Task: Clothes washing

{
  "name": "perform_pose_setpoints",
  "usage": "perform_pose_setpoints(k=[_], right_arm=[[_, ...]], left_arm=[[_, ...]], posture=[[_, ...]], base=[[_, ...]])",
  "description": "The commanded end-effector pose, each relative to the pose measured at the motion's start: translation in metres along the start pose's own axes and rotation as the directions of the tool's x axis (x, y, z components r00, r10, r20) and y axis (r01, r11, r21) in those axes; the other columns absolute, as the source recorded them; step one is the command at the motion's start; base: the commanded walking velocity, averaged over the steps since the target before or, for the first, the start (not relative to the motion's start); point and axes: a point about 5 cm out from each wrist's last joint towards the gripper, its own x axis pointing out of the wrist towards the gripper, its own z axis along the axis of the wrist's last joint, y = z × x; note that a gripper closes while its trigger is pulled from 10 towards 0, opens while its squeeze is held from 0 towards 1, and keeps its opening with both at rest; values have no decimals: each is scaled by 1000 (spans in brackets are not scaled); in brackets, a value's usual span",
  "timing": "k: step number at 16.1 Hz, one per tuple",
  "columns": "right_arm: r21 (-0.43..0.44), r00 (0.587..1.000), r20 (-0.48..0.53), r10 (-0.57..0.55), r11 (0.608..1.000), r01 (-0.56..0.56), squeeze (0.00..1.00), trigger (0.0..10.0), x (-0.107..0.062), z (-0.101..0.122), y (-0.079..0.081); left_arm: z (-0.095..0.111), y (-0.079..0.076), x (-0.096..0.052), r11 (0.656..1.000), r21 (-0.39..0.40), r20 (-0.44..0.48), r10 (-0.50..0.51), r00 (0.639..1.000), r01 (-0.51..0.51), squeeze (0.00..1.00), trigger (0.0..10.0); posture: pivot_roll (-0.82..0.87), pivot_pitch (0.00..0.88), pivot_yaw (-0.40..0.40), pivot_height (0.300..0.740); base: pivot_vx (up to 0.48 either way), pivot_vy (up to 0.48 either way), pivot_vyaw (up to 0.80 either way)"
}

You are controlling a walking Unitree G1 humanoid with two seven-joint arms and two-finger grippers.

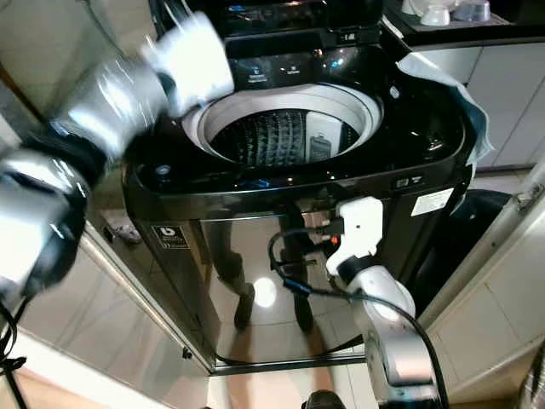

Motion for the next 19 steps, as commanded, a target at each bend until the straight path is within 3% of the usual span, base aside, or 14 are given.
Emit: perform_pose_setpoints(k=[1, 3, 4, 5, 6, 7, 9, 10, 11, 12, 14, 19], right_arm=[[-6, 1000, 10, 13, 1000, -13, 0, 10000, 4, 1, 2], [-16, 1000, 14, 3, 1000, -3, 0, 10000, 11, -1, -3], [-41, 999, 35, -27, 999, 29, 0, 10000, 15, 1, -6], [-112, 982, 114, -148, 981, 161, 0, 10000, 20, 14, -19], [-165, 963, 200, -180, 963, 214, 0, 10000, 25, 30, -26], [-162, 953, 230, -198, 958, 238, 0, 10000, 26, 36, -28], [-162, 940, 255, -225, 949, 271, 0, 10000, 28, 40, -34], [-165, 938, 262, -228, 947, 276, 0, 10000, 29, 40, -34], [-170, 933, 271, -237, 942, 288, 0, 10000, 29, 40, -36], [-171, 933, 269, -240, 941, 291, 0, 10000, 29, 39, -37], [-172, 938, 259, -230, 945, 279, 0, 10000, 33, 36, -35], [-103, 980, 148, -133, 983, 149, 0, 10000, 52, 13, -17]], left_arm=[[12, 14, -1, 997, -57, 70, 46, 996, -42, 0, 10000], [30, 4, -5, 996, -83, 297, 6, 955, 20, 0, 10000], [31, -5, -8, 995, -88, 351, -3, 936, 36, 0, 10000], [27, -23, -13, 991, -115, 394, -20, 919, 71, 0, 10000], [22, -41, -19, 979, -169, 421, -32, 906, 113, 0, 10000], [19, -48, -23, 970, -213, 433, -12, 901, 115, 0, 10000], [8, -73, -42, 910, -408, 398, 105, 911, 73, 0, 10000], [7, -78, -49, 899, -434, 385, 119, 915, 66, 0, 10000], [-5, -86, -73, 807, -585, 251, 280, 927, -85, 0, 10000], [-17, -94, -83, 780, -610, 170, 304, 937, -142, 0, 10000], [-30, -129, -92, 829, -555, 124, 162, 979, -67, 0, 10000], [-59, -149, -98, 803, -577, -71, 135, 988, -151, 0, 10000]], posture=[[-295, 0, 127, 740], [-264, 0, 107, 740], [-254, 0, 102, 740], [-237, 0, 93, 740], [-233, 0, 90, 740], [-232, 0, 87, 740], [-231, 0, 80, 740], [-231, 0, 80, 740], [-231, 0, 83, 740], [-223, 0, 80, 740], [-211, 0, 68, 740], [-208, 0, 46, 740]], base=[[0, 0, 0], [0, 0, 0], [0, 0, 0], [0, 0, 0], [0, 0, 0], [0, 0, 0], [0, 0, 0], [0, 0, 0], [0, 0, 0], [0, 0, 0], [0, 0, 0], [0, 0, 0]])
